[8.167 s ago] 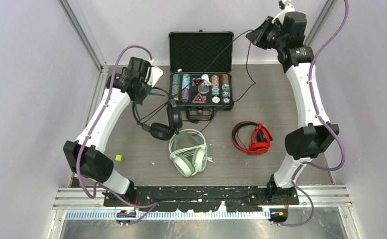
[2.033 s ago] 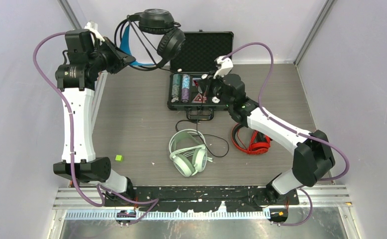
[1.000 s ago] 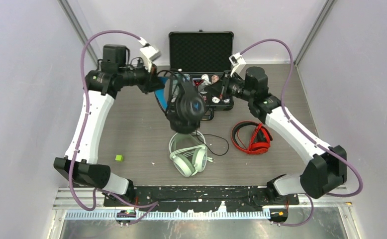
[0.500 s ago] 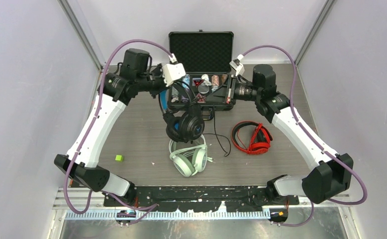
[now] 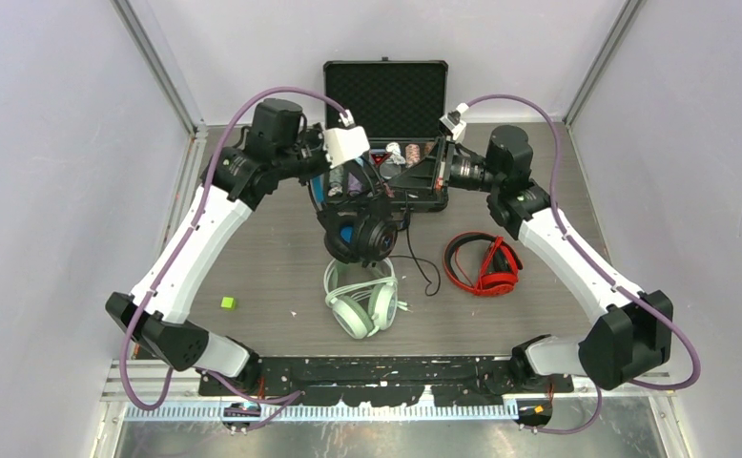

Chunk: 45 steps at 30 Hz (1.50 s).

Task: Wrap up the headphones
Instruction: Wrap the headphones cable around the headphones.

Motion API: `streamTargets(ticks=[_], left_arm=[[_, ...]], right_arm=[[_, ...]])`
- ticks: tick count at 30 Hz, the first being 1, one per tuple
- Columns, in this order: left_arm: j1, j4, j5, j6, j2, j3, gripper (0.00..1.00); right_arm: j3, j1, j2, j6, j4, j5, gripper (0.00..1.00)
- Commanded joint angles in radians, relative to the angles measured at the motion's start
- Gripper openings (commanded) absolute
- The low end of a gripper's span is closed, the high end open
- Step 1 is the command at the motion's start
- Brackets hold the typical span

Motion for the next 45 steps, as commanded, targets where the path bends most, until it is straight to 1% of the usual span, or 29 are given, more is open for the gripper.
streamTargets(ticks=[1, 5, 9, 12, 15, 20, 22, 25, 30, 35, 40, 45], left_arm=[[0.029, -0.171, -0.267, 0.042, 0.033, 0.034, 0.00], [0.022, -0.148, -0.318, -0.010, 0.031, 0.027, 0.00], [0.014, -0.144, -0.374, -0.043, 0.023, 0.012, 0.00], [0.007, -0.149, -0.428, -0.080, 0.025, 0.009, 0.00], [0.001, -0.154, -0.468, -0.135, 0.031, 0.016, 0.00], [-0.006, -0.160, -0.574, -0.228, 0.053, 0.043, 0.00], [-0.008, -0.167, -0.619, -0.270, 0.069, 0.070, 0.00], [-0.008, -0.197, -0.627, -0.336, 0.092, 0.119, 0.00], [-0.007, -0.241, -0.656, -0.419, 0.129, 0.186, 0.00], [-0.008, -0.280, -0.653, -0.540, 0.163, 0.265, 0.00], [-0.008, -0.313, -0.630, -0.688, 0.193, 0.340, 0.00], [-0.008, -0.377, -0.716, -0.811, 0.233, 0.432, 0.00]], right_arm=[[0.036, -0.008, -0.058, 0.114, 0.271, -0.035, 0.03], [0.030, 0.006, -0.046, 0.123, 0.279, -0.025, 0.03], [0.036, 0.019, -0.035, 0.131, 0.296, 0.002, 0.07], [0.063, 0.041, -0.009, 0.131, 0.300, 0.017, 0.09], [0.085, 0.066, 0.027, 0.119, 0.301, 0.031, 0.13], [0.136, 0.103, 0.079, 0.104, 0.296, 0.066, 0.16], [0.168, 0.118, 0.099, 0.082, 0.264, 0.078, 0.16], [0.213, 0.138, 0.125, 0.030, 0.195, 0.103, 0.16], [0.246, 0.154, 0.146, 0.012, 0.164, 0.117, 0.14], [0.268, 0.164, 0.148, -0.061, 0.066, 0.148, 0.13], [0.302, 0.186, 0.165, -0.077, 0.044, 0.175, 0.13], [0.374, 0.225, 0.196, -0.168, -0.068, 0.214, 0.13]])
